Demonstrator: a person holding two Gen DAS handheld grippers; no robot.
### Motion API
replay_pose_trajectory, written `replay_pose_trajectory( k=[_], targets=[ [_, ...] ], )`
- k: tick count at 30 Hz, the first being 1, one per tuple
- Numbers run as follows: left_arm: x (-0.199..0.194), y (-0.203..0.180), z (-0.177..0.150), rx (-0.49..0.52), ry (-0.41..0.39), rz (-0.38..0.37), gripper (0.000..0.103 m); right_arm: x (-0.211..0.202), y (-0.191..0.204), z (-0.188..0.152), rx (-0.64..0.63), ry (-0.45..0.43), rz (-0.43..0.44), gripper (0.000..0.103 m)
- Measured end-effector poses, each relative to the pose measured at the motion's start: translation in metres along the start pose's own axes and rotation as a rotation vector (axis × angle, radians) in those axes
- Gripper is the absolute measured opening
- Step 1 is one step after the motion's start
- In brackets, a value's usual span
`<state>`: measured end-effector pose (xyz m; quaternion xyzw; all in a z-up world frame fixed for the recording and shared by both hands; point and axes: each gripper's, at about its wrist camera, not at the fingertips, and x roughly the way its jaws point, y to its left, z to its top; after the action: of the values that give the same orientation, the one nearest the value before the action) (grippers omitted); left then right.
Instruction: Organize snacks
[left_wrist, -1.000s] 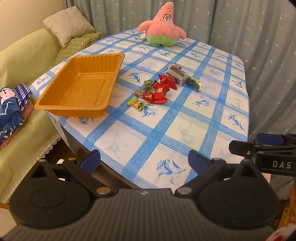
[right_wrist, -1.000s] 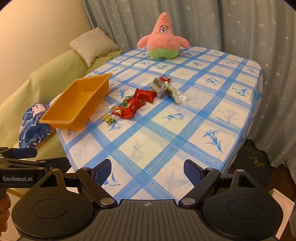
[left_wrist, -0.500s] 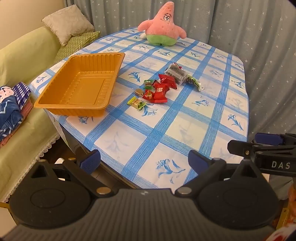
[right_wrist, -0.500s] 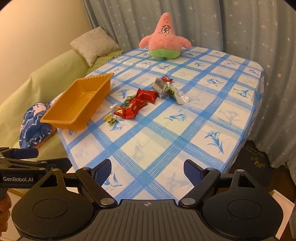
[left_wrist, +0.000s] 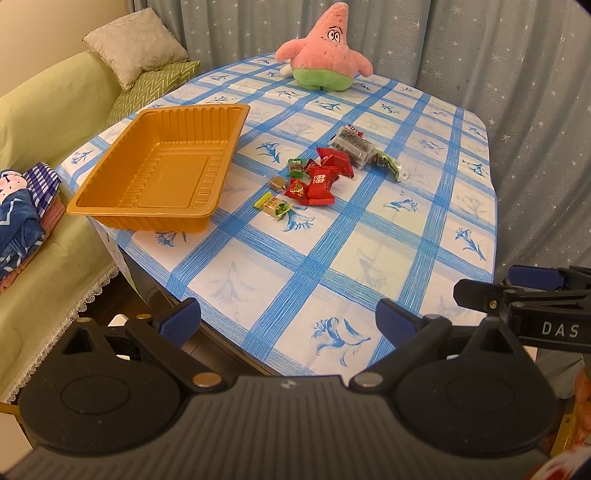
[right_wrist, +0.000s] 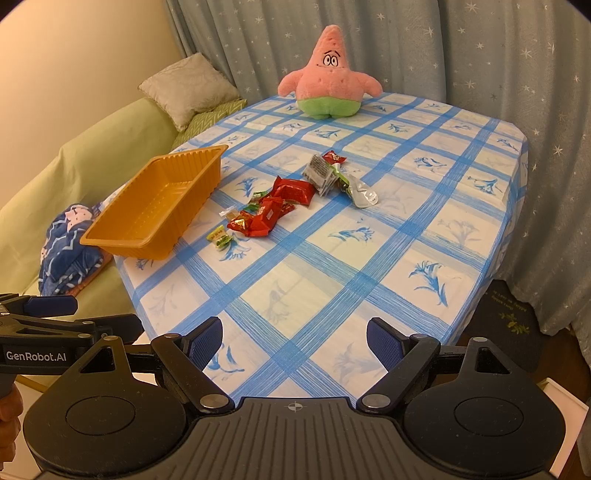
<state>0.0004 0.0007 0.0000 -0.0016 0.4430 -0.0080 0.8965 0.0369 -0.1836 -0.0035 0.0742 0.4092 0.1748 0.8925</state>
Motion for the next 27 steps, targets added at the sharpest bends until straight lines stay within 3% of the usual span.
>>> replay_pose_trajectory(
  k=[27],
  targets=[
    [0.0002, 0.0004, 0.0002, -0.003, 0.003, -0.005, 0.101, 0.0026, 0.0018, 0.0018, 0.000, 0.000, 0.000, 0.085]
  ],
)
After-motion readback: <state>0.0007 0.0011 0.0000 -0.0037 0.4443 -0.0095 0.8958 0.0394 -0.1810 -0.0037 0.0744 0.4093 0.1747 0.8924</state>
